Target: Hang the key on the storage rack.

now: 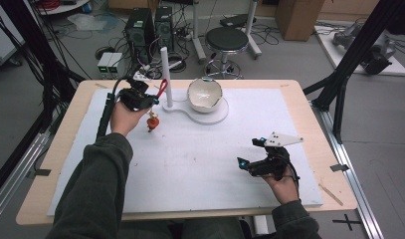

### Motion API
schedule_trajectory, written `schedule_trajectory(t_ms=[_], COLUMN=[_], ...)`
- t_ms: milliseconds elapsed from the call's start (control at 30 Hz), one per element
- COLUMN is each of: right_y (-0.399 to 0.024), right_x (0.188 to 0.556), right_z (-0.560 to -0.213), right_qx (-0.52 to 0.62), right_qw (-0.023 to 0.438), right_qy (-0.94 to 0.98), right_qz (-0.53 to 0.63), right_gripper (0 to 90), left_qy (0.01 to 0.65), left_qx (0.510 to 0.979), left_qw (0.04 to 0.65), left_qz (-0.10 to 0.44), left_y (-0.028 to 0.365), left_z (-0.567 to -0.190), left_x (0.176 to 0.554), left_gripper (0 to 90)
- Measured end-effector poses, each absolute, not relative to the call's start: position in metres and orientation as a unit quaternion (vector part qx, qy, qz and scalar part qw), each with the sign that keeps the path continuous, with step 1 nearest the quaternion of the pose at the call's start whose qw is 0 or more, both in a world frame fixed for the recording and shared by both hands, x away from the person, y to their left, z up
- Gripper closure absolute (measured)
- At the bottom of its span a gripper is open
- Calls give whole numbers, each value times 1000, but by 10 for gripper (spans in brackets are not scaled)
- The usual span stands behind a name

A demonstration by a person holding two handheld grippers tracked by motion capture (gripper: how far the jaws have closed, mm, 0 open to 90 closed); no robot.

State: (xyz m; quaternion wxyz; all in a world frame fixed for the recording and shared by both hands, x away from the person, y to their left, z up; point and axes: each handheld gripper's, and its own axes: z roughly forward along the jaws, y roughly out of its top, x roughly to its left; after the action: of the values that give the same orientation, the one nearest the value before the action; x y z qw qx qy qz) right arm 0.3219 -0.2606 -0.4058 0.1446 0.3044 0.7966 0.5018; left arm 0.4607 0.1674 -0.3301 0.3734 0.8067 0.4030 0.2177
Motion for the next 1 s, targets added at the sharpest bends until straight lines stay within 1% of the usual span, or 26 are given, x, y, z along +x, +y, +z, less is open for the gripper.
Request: schedule_trajectory(t_ms=[100,167,367,633,1000], right_y=[-261,-261,-261,-262,-267], right_x=[322,321,322,322,321], right_z=[-406,-406,-406,-405,-404], right_qx=[305,308,305,310,315], right_qw=[145,143,145,143,150], right_qy=[796,796,797,794,789], right_qz=[502,501,501,502,505], right_gripper=[49,49,49,49,49], left_qy=[403,408,403,387,374], left_qx=[808,805,804,808,809], left_qw=[372,374,381,391,411], left_qz=[214,215,214,211,194], left_y=[167,167,169,170,171], left_z=[-331,-331,-328,-324,-325], left_x=[462,462,460,456,444], left_gripper=[850,776,751,739,685])
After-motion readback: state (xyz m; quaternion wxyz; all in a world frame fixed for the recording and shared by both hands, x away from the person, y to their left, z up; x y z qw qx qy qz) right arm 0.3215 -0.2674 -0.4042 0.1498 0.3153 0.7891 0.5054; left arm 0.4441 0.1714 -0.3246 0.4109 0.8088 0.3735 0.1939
